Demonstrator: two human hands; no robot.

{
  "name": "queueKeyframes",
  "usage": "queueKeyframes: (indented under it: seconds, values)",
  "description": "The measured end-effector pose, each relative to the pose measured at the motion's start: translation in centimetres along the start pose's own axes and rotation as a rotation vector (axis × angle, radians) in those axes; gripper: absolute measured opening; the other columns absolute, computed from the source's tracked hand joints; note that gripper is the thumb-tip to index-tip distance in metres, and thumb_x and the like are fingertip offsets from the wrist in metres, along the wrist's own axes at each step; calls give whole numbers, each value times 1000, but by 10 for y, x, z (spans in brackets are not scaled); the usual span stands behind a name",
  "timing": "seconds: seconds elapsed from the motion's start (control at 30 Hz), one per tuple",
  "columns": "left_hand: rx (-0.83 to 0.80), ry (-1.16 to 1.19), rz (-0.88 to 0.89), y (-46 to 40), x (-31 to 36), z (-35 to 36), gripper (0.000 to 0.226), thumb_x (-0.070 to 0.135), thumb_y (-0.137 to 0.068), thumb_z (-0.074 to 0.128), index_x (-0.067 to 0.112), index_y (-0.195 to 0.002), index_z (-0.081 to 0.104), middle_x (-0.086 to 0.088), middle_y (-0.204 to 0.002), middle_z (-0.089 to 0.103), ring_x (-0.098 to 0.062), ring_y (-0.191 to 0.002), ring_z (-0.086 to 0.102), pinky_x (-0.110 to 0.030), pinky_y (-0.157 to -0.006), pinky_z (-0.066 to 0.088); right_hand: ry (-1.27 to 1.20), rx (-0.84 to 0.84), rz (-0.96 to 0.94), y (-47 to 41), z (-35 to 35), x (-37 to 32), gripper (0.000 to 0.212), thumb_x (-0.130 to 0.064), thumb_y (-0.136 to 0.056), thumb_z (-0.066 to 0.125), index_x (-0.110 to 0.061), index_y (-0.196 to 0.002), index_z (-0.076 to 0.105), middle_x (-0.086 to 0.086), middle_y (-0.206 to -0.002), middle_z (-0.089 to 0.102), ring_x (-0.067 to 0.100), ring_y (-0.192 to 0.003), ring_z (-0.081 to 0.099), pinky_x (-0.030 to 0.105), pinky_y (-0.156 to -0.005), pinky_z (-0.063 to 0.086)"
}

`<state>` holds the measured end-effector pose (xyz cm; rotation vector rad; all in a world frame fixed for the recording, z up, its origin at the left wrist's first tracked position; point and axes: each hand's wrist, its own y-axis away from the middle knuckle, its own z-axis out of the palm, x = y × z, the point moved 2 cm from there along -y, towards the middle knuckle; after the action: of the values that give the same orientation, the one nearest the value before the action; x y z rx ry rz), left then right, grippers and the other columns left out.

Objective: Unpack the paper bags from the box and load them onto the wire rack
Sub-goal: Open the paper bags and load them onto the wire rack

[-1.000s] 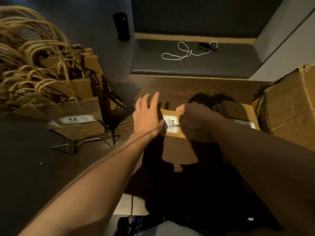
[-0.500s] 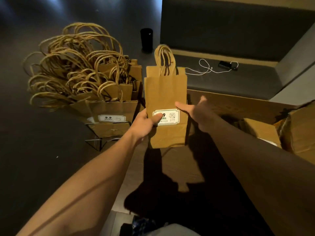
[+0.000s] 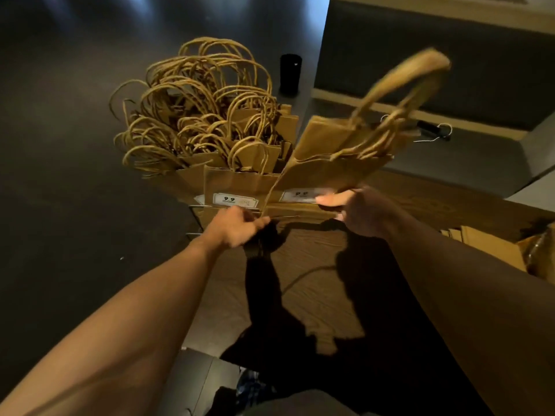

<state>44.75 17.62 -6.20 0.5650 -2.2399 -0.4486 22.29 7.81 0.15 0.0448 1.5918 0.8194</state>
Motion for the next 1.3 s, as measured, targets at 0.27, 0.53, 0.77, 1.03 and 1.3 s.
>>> queueKeyframes:
  seconds: [0.27,0.53,0.77,1.03,1.3]
  values:
    - [-107,-406,-43,-6,-36,-1,62,50,-103,30,17,-156,24,-12,-161,29,-34,-146,31,-45,-119,27,-110,15,-135,-14,49,-16,22,-8,-83,74,0,-101,65,18,-105,71,31,-100,69,39,-90,56]
    - [-134,-367,-115,1,-31,-6,69,59,-100,33,22,-156,16,-19,-158,28,-40,-143,31,-51,-114,27,-36,52,-199,-26,74,-3,24,-9,-96,56,-3,-117,62,13,-123,65,25,-111,63,36,-97,52]
    - [233,-485,158,20,-50,3,59,50,-102,34,4,-139,35,-21,-133,53,-36,-122,49,-44,-104,37,-194,59,-95,-47,50,10,45,-9,-91,59,2,-133,49,19,-128,60,33,-120,59,45,-102,47]
    - [256,-498,274,22,-60,2,71,46,-103,35,6,-157,13,-19,-151,28,-36,-134,41,-42,-109,40,-150,65,-123,-36,60,1,41,-2,-90,62,8,-128,51,20,-122,64,30,-114,63,35,-96,52]
    - [170,-737,132,19,-55,13,83,58,-101,20,-2,-156,1,-21,-157,30,-34,-133,43,-44,-107,36,-59,77,-249,-13,84,-12,20,-4,-97,50,-15,-102,67,3,-110,69,22,-115,61,43,-108,43]
